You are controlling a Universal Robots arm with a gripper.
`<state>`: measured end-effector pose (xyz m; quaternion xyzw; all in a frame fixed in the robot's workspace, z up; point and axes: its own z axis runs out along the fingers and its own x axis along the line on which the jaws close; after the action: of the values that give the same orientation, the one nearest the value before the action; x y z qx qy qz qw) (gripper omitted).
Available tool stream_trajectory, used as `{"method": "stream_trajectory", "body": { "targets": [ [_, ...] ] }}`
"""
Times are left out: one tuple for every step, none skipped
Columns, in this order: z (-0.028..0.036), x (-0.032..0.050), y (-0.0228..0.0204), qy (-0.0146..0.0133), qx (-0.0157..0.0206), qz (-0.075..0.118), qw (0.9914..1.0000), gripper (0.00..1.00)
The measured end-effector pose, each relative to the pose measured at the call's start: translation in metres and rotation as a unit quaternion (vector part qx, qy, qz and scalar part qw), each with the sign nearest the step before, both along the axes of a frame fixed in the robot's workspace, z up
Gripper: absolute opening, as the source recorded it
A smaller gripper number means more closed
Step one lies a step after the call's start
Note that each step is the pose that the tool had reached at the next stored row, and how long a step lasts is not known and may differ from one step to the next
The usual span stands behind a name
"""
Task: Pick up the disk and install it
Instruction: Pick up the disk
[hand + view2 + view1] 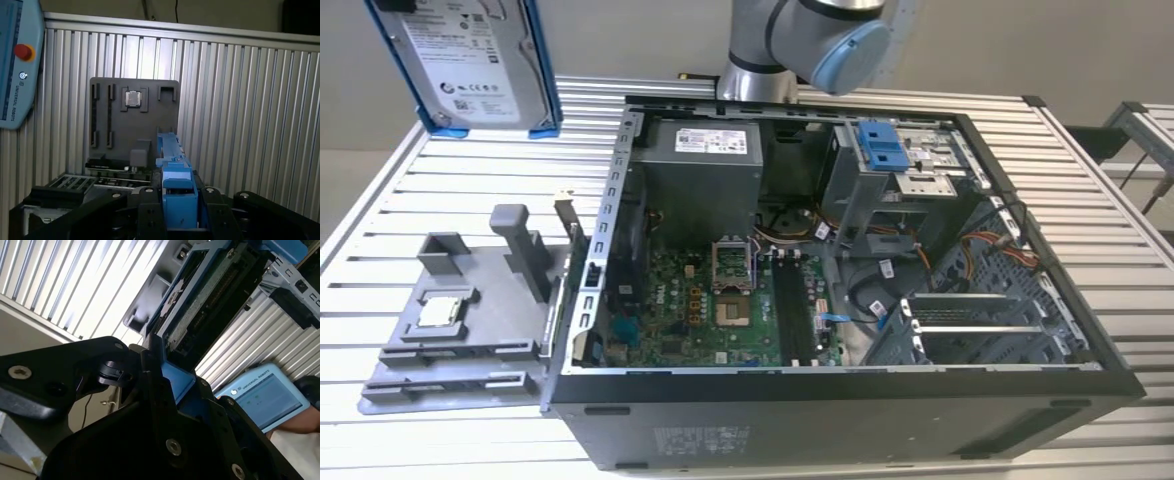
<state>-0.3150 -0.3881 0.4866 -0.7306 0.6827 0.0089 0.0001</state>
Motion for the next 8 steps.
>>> {"method": "stream_trajectory", "body": {
  "targets": [
    [0.0001, 0.0029, 0.0000, 0.0001, 0.0000, 0.000, 1.00000, 0.00],
    [0.0000, 0.0053, 0.0000, 0.0001, 0.0000, 0.000, 1.00000, 0.00],
    [0.0000, 0.0079, 0.0000, 0.0001, 0.0000, 0.000, 1.00000, 0.00],
    [0.0000, 0.0104, 0.0000, 0.0001, 0.0000, 0.000, 1.00000, 0.00],
    [0.0000, 0.0129, 0.0000, 0.0001, 0.0000, 0.000, 1.00000, 0.00],
    [0.0000, 0.0154, 0.0000, 0.0001, 0.0000, 0.000, 1.00000, 0.00],
    [0.0000, 0.0176, 0.0000, 0.0001, 0.0000, 0.000, 1.00000, 0.00],
    [0.0000, 0.0196, 0.0000, 0.0001, 0.0000, 0.000, 1.00000, 0.00]
  ]
}}
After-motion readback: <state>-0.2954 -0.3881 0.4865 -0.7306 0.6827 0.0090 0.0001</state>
